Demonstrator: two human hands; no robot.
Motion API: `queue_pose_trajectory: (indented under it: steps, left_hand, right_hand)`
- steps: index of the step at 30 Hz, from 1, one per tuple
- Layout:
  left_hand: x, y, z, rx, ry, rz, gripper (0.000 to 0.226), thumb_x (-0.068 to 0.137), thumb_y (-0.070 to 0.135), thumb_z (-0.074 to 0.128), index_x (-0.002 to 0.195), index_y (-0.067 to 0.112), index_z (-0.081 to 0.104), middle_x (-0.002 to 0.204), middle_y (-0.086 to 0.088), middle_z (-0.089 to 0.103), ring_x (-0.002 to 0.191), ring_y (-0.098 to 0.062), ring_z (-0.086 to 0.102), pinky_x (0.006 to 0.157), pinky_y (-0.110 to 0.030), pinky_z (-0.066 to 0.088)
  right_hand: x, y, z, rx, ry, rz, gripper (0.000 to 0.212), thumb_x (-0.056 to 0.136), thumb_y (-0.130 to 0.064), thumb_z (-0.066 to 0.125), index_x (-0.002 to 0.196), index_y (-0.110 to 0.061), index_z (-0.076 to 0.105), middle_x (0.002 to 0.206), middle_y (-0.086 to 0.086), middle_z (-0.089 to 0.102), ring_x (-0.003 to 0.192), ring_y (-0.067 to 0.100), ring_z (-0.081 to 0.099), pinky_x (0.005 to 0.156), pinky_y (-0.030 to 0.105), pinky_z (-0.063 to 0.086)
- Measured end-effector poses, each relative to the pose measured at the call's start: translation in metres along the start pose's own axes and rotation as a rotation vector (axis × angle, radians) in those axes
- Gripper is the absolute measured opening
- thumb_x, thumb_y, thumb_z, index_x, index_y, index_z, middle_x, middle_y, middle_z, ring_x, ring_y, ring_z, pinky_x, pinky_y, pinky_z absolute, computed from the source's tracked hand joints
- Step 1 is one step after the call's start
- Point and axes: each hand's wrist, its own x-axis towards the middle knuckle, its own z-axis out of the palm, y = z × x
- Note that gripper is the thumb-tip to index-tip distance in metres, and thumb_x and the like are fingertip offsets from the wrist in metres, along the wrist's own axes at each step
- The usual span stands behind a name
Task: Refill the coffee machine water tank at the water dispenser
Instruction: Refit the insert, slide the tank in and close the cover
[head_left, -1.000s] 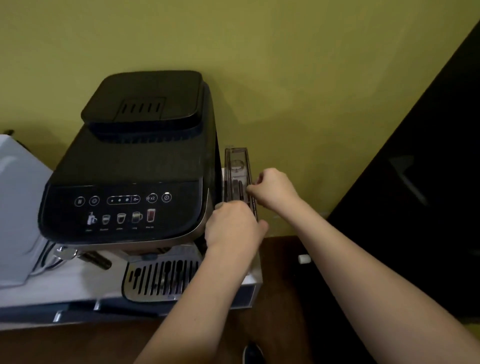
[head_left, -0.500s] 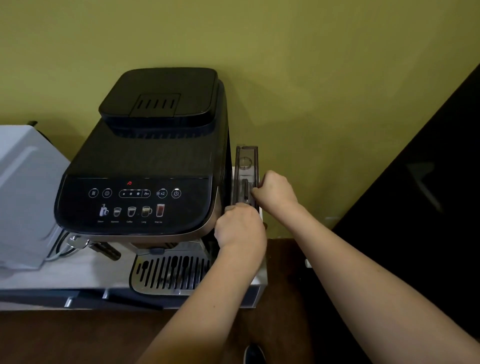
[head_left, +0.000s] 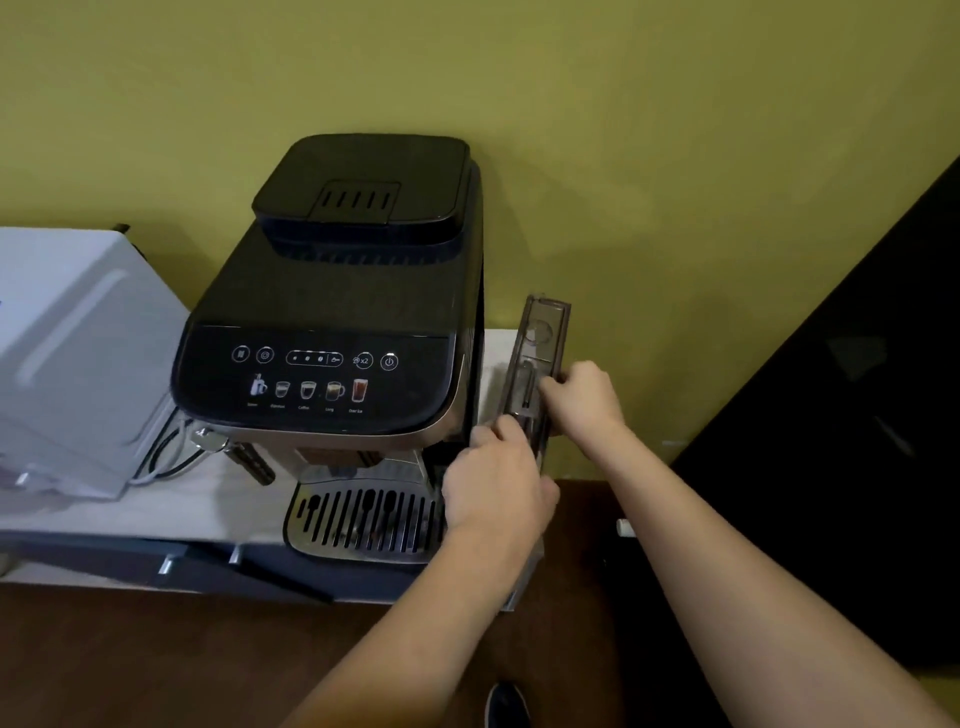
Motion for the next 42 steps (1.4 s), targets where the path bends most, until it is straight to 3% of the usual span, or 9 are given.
queue_pose_trajectory:
  steps: [2, 5, 12, 20, 28, 31, 34, 37, 42]
  left_hand:
    - [-0.033, -0.012, -0.002, -0.043, 0.119, 0.077, 0.056, 0.082, 0.054, 0.06, 0.119, 0.015, 0.044, 0.108, -0.007, 0.055, 0.085, -0.023, 0.063, 0.061, -0.033, 0.056]
    - [-0.074, -0.03, 0.001, -0.134, 0.246, 0.168, 0.056, 0.077, 0.059, 0.059, 0.114, 0.018, 0.049, 0.097, -0.001, 0.054, 0.077, -0.017, 0.059, 0.052, -0.028, 0.053]
    - [-0.151, -0.078, -0.017, -0.246, 0.386, 0.257, 0.068, 0.077, 0.06, 0.05, 0.125, 0.01, 0.051, 0.097, -0.001, 0.055, 0.08, -0.013, 0.055, 0.052, -0.02, 0.048]
    - [-0.222, -0.15, -0.002, -0.245, 0.329, 0.125, 0.067, 0.07, 0.055, 0.06, 0.119, 0.009, 0.058, 0.092, -0.002, 0.056, 0.077, -0.016, 0.055, 0.047, -0.024, 0.045]
    - [-0.248, -0.149, 0.027, -0.316, 0.27, -0.023, 0.056, 0.069, 0.056, 0.06, 0.109, 0.016, 0.057, 0.089, 0.003, 0.053, 0.073, -0.011, 0.052, 0.047, -0.023, 0.047]
    - [-0.247, -0.137, 0.028, -0.317, 0.281, -0.103, 0.047, 0.069, 0.057, 0.056, 0.101, 0.022, 0.052, 0.087, 0.007, 0.047, 0.072, -0.009, 0.045, 0.046, -0.019, 0.033]
    - [-0.241, -0.126, 0.019, -0.307, 0.29, -0.164, 0.045, 0.071, 0.059, 0.057, 0.098, 0.024, 0.046, 0.089, 0.008, 0.043, 0.075, -0.009, 0.041, 0.047, -0.023, 0.023]
    - [-0.229, -0.119, 0.006, -0.329, 0.25, -0.182, 0.05, 0.074, 0.06, 0.058, 0.105, 0.023, 0.044, 0.095, 0.007, 0.04, 0.082, -0.01, 0.038, 0.056, -0.027, 0.029]
    - [-0.209, -0.113, -0.003, -0.327, 0.249, -0.199, 0.051, 0.074, 0.058, 0.06, 0.106, 0.021, 0.046, 0.102, 0.0, 0.051, 0.081, -0.014, 0.04, 0.058, -0.03, 0.034]
  right_hand:
    - [-0.036, 0.008, -0.006, 0.023, 0.118, -0.028, 0.029, 0.085, -0.021, 0.056, 0.059, -0.009, 0.057, 0.062, 0.012, 0.063, 0.061, 0.032, 0.062, 0.055, 0.035, 0.051]
    - [-0.092, 0.013, -0.012, 0.066, 0.277, -0.094, 0.031, 0.085, -0.019, 0.057, 0.057, -0.008, 0.053, 0.048, 0.002, 0.049, 0.048, 0.022, 0.044, 0.047, 0.032, 0.032]
    - [-0.209, -0.015, -0.008, 0.05, 0.465, -0.265, 0.026, 0.094, -0.025, 0.055, 0.073, -0.013, 0.064, 0.054, 0.001, 0.057, 0.045, 0.01, 0.046, 0.041, 0.018, 0.033]
    - [-0.266, -0.025, 0.069, 0.018, 0.321, -0.193, 0.046, 0.092, -0.017, 0.055, 0.051, -0.018, 0.035, 0.046, -0.004, 0.036, 0.04, 0.009, 0.03, 0.037, 0.017, 0.028]
    - [-0.265, 0.002, 0.097, -0.068, 0.133, -0.168, 0.041, 0.09, -0.02, 0.053, 0.051, -0.016, 0.04, 0.049, 0.001, 0.048, 0.044, 0.015, 0.042, 0.04, 0.024, 0.026]
    - [-0.252, 0.005, 0.096, -0.098, 0.091, -0.214, 0.037, 0.087, -0.02, 0.053, 0.054, -0.009, 0.042, 0.051, 0.006, 0.049, 0.046, 0.021, 0.042, 0.048, 0.03, 0.031]
    - [-0.237, 0.002, 0.092, -0.146, 0.063, -0.241, 0.033, 0.085, -0.021, 0.051, 0.061, 0.001, 0.055, 0.059, 0.016, 0.063, 0.055, 0.033, 0.058, 0.05, 0.036, 0.045]
    - [-0.223, -0.003, 0.087, -0.142, 0.029, -0.226, 0.029, 0.085, -0.021, 0.049, 0.06, -0.004, 0.05, 0.07, 0.021, 0.068, 0.066, 0.036, 0.069, 0.06, 0.043, 0.056]
    - [-0.202, -0.016, 0.08, -0.142, -0.035, -0.178, 0.024, 0.087, -0.017, 0.048, 0.068, -0.004, 0.054, 0.072, 0.015, 0.061, 0.076, 0.039, 0.072, 0.062, 0.044, 0.056]
